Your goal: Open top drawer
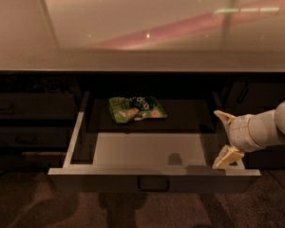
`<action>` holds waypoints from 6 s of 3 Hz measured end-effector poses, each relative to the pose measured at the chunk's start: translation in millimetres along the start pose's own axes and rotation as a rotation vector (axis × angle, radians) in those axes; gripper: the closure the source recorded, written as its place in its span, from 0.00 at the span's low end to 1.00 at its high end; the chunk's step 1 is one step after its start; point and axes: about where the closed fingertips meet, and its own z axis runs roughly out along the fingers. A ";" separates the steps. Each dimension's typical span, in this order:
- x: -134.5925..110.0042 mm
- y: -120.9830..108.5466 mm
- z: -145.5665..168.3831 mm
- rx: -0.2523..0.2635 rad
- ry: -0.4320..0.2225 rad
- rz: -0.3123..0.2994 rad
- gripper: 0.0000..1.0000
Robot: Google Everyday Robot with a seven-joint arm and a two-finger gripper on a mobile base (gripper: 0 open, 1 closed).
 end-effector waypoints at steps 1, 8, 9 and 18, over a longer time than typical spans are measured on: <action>0.0 -0.2 0.0 0.000 0.000 0.000 0.00; 5.1 -23.7 58.9 -0.065 0.153 0.053 0.00; -5.7 17.9 43.3 -0.088 -0.011 0.030 0.00; -26.3 36.8 -65.4 0.041 -0.227 0.107 0.00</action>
Offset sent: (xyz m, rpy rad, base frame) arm 0.0720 -0.0049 0.0270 -0.0514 0.0396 -0.1233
